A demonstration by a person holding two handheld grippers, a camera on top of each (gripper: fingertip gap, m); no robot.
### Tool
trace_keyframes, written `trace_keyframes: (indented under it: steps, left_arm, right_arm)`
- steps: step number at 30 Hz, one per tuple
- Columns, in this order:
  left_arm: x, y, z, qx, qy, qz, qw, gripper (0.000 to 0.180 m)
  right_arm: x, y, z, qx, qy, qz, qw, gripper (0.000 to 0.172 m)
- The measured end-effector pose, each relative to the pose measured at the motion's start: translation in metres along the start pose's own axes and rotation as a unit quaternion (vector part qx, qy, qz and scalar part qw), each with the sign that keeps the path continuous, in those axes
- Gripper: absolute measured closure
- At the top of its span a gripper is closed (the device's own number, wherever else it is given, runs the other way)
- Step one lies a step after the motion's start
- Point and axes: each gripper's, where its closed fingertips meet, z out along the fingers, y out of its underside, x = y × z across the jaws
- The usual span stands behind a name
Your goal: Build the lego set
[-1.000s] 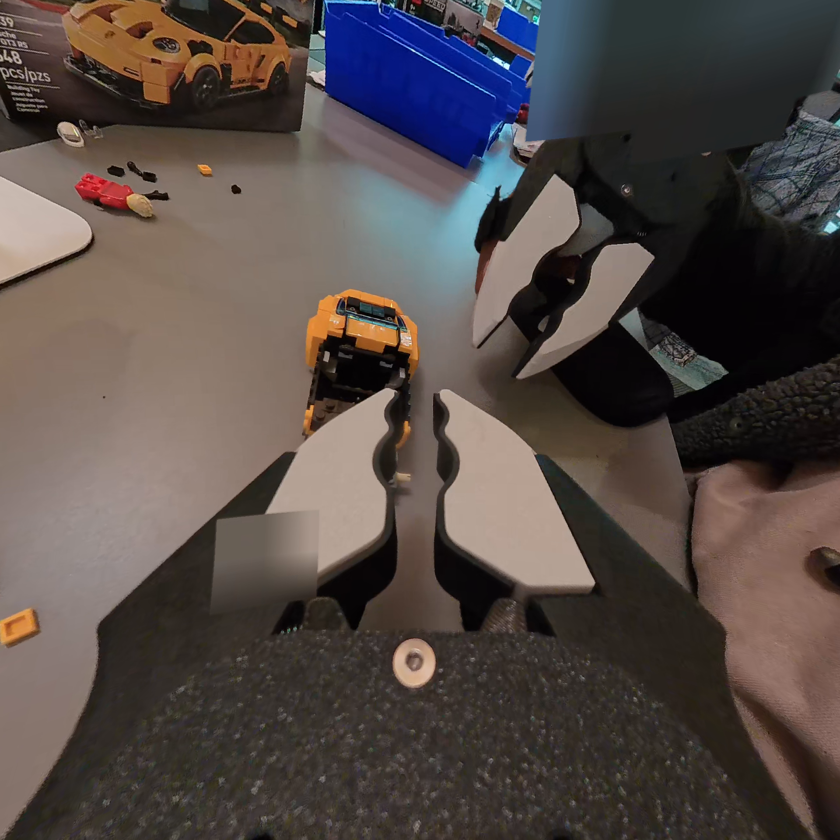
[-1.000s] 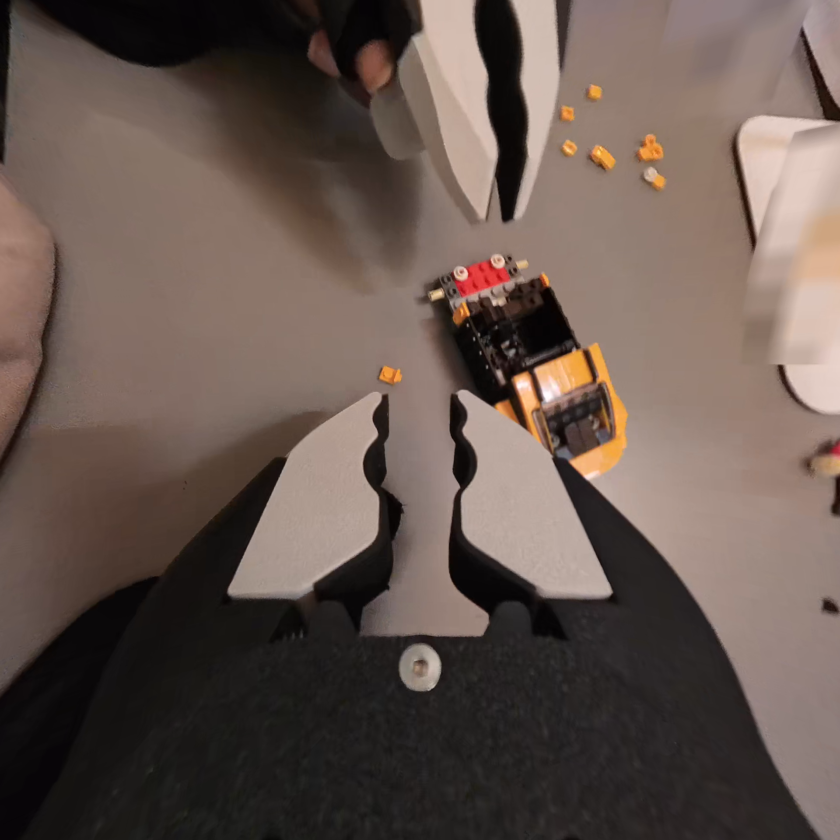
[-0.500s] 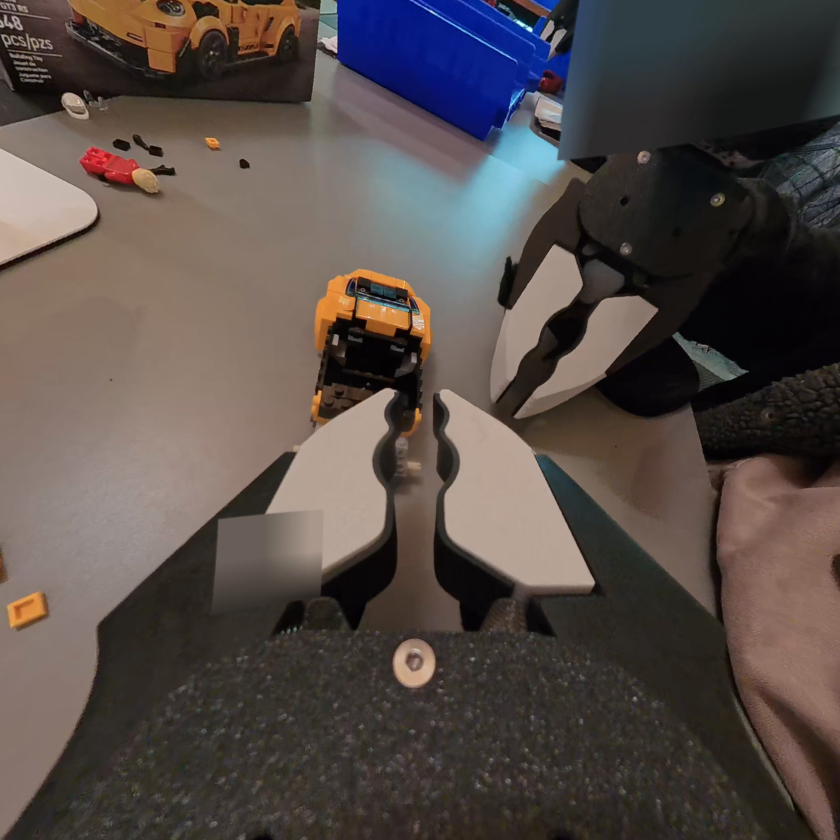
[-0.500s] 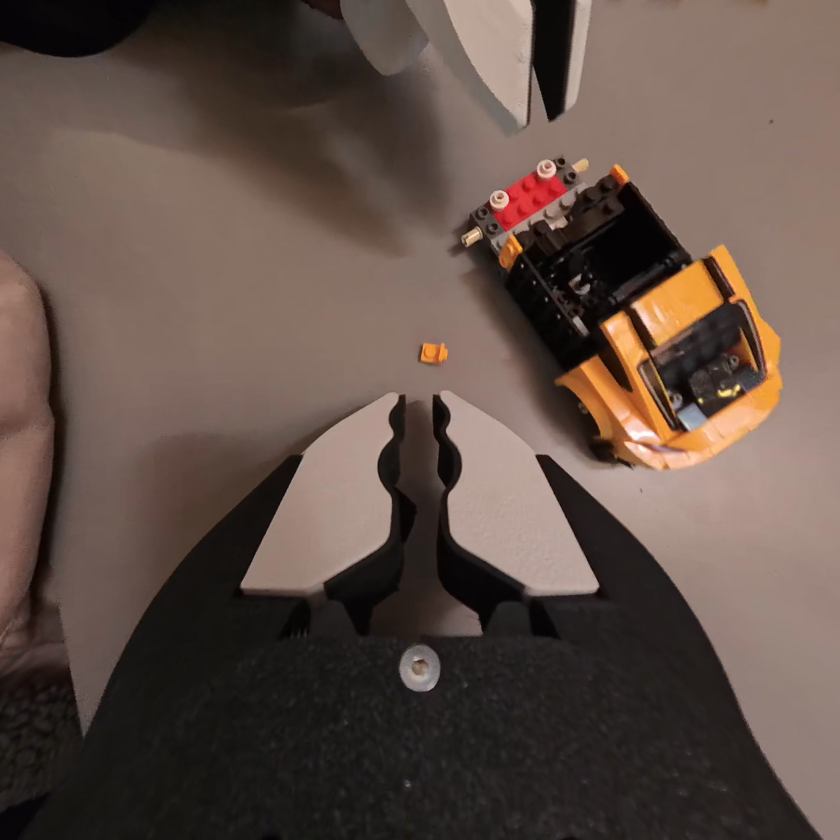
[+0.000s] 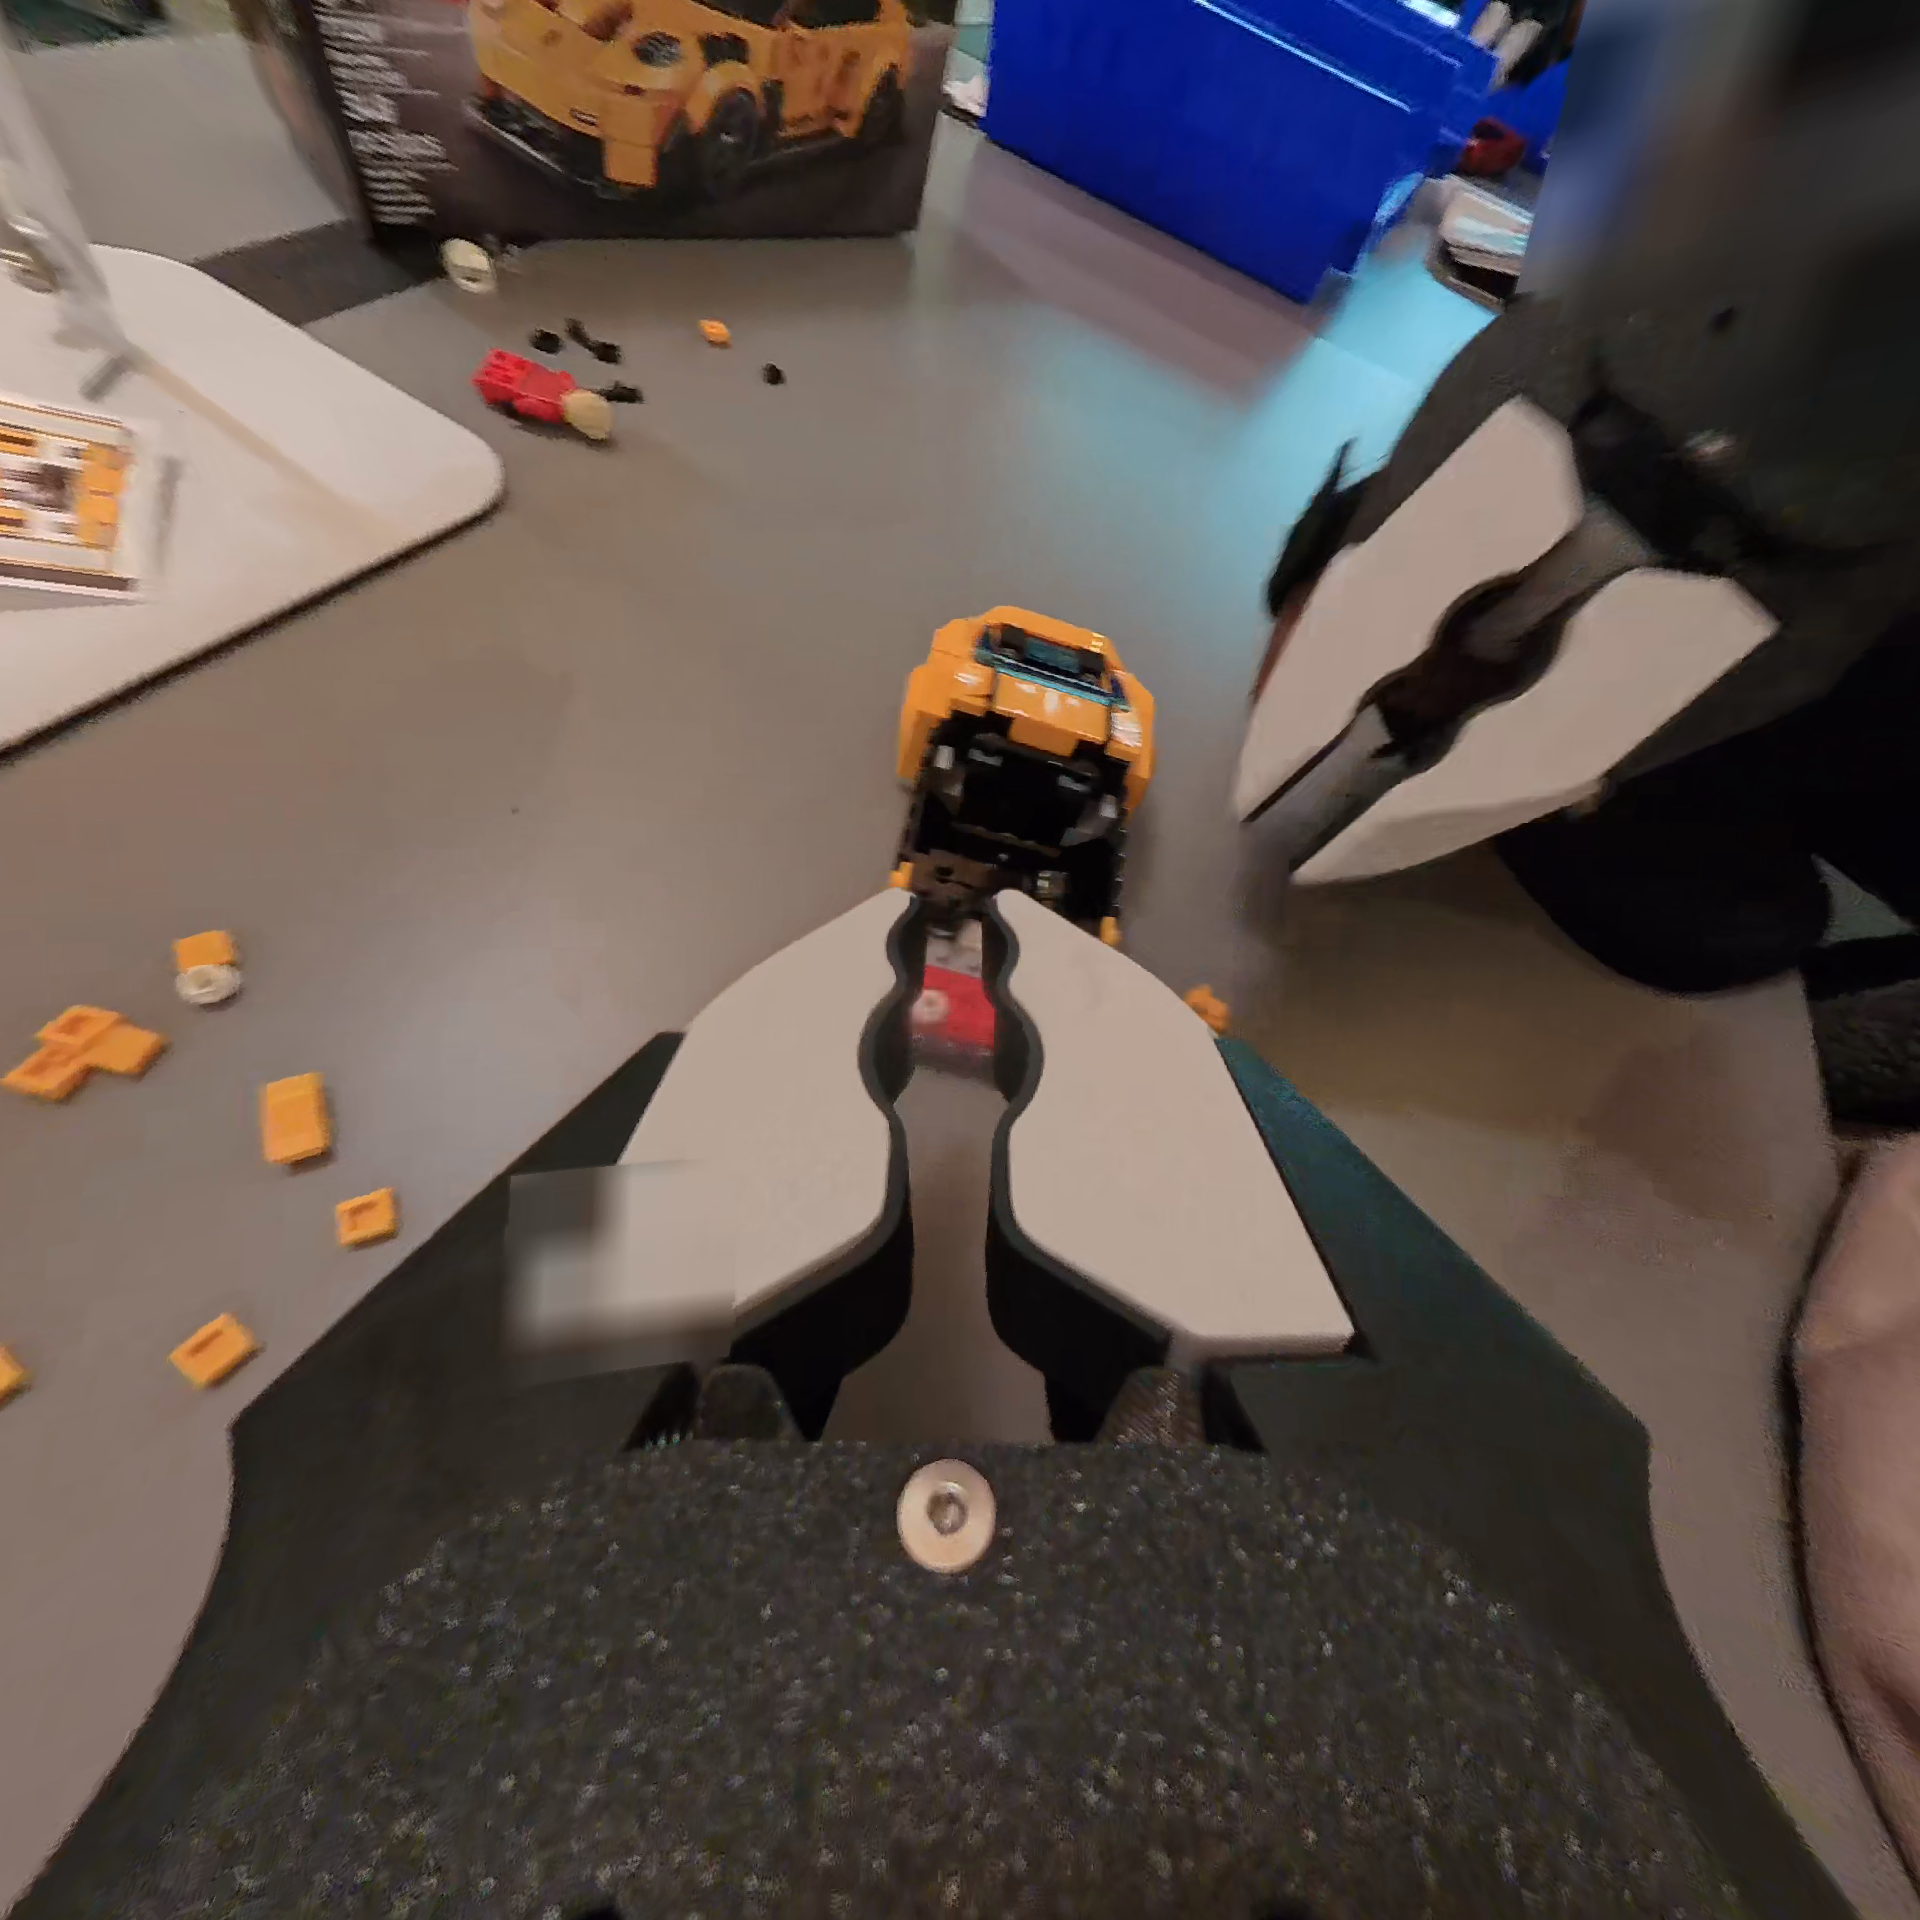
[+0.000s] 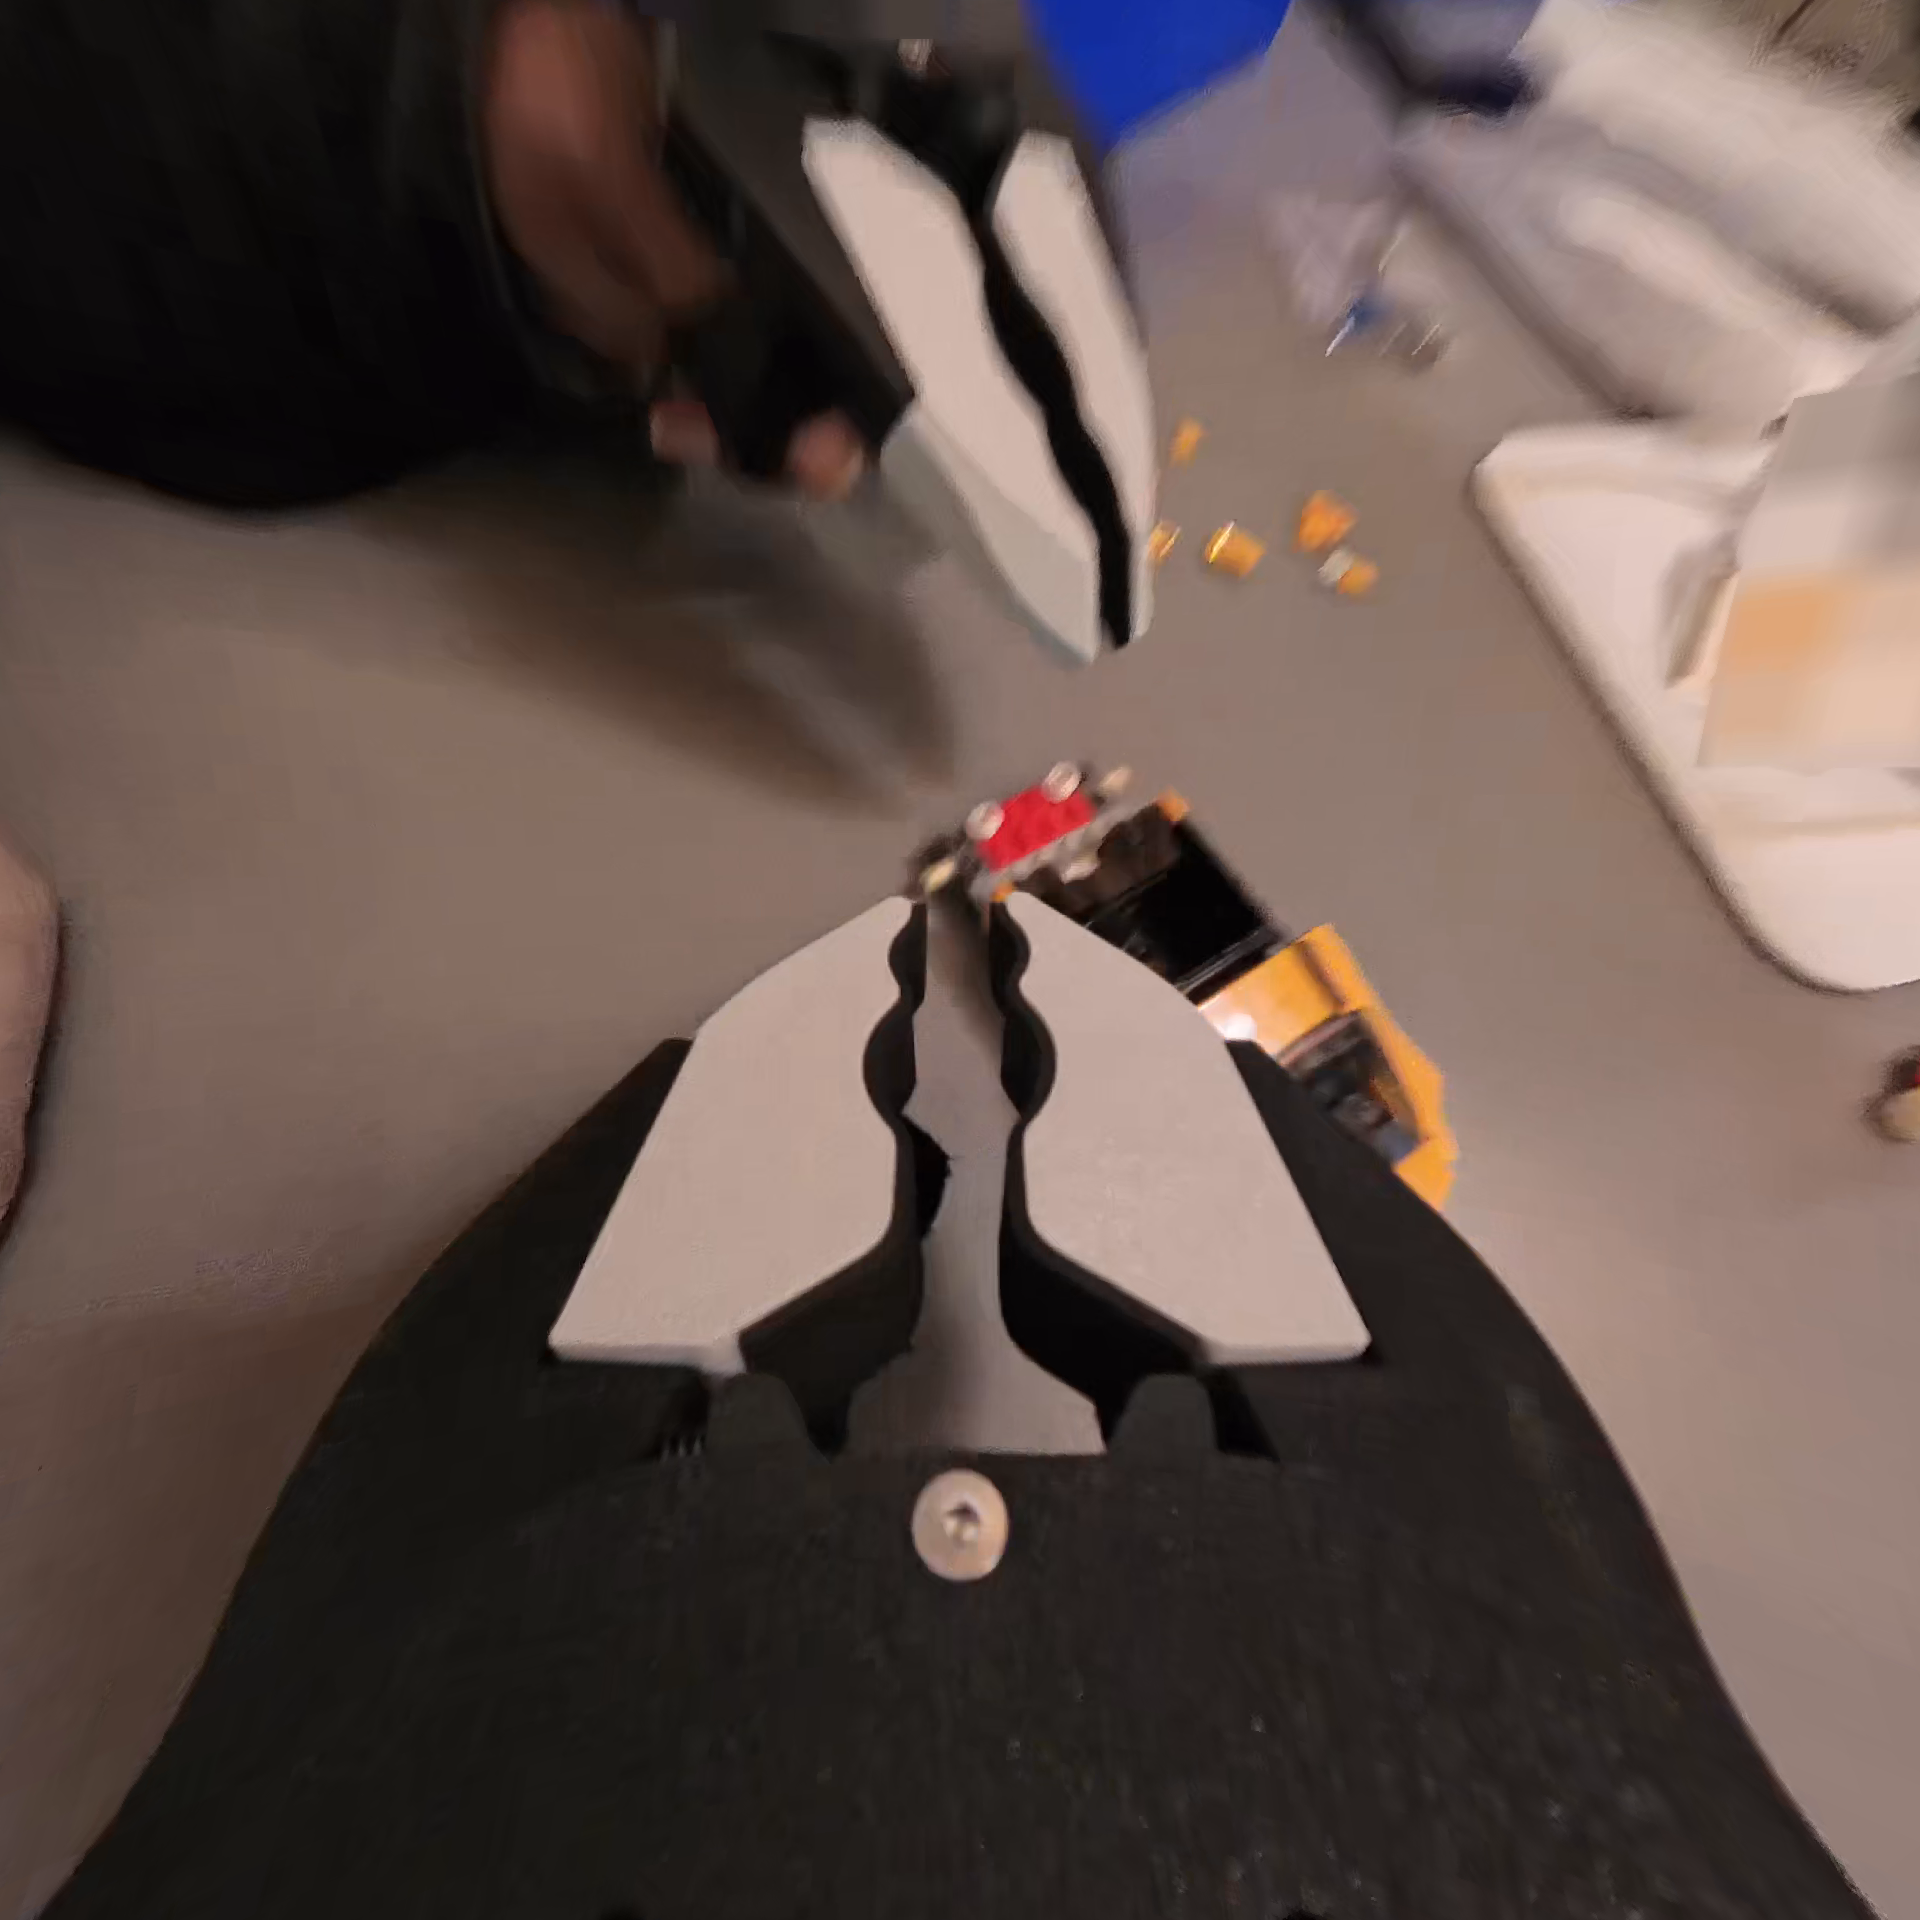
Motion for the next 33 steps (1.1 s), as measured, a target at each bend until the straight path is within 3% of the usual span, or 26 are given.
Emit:
trace_keyframes:
  steps: [3,5,7,11,15,17,18,22,24,26,29,33]
  left_arm:
    - [-0.024,-0.006,-0.011,0.017,-0.067,0.002,0.998,0.174]
    - [-0.041,-0.01,-0.021,0.034,-0.108,-0.004,0.994,0.175]
    - [-0.057,-0.018,-0.035,0.065,-0.147,-0.012,0.987,0.177]
    - [-0.089,-0.041,-0.083,0.144,-0.257,0.001,0.956,0.18]
    - [-0.112,-0.061,-0.163,0.215,-0.363,-0.002,0.907,0.18]
    - [-0.124,-0.065,-0.21,0.218,-0.409,-0.012,0.886,0.18]
    - [-0.131,-0.064,-0.231,0.201,-0.428,-0.013,0.881,0.18]
    - [-0.174,-0.031,-0.301,0.023,-0.48,-0.059,0.875,0.172]
    - [-0.187,-0.005,-0.316,-0.084,-0.448,-0.1,0.884,0.17]
    - [-0.198,0.028,-0.326,-0.195,-0.416,-0.131,0.878,0.17]
    - [-0.201,0.088,-0.337,-0.379,-0.358,-0.164,0.837,0.17]
    - [-0.2,0.127,-0.342,-0.509,-0.302,-0.181,0.786,0.162]
  right_arm:
    - [0.03,-0.033,-0.03,0.145,0.082,0.025,0.986,0.153]
    - [0.062,-0.041,-0.056,0.219,0.171,0.062,0.959,0.14]
    - [0.087,-0.039,-0.081,0.266,0.24,0.093,0.929,0.146]
    - [0.11,-0.026,-0.11,0.284,0.322,0.113,0.896,0.17]
    - [0.111,-0.025,-0.113,0.285,0.333,0.115,0.891,0.172]
    - [0.11,-0.024,-0.111,0.28,0.333,0.113,0.893,0.172]
    - [0.11,-0.024,-0.109,0.277,0.332,0.114,0.895,0.172]
    - [0.107,-0.024,-0.105,0.273,0.322,0.116,0.899,0.172]
    - [0.107,-0.024,-0.106,0.272,0.324,0.112,0.899,0.172]
    - [0.107,-0.023,-0.106,0.271,0.324,0.113,0.899,0.172]
    - [0.107,-0.022,-0.104,0.266,0.321,0.114,0.902,0.172]
    - [0.105,-0.02,-0.099,0.256,0.315,0.109,0.907,0.172]
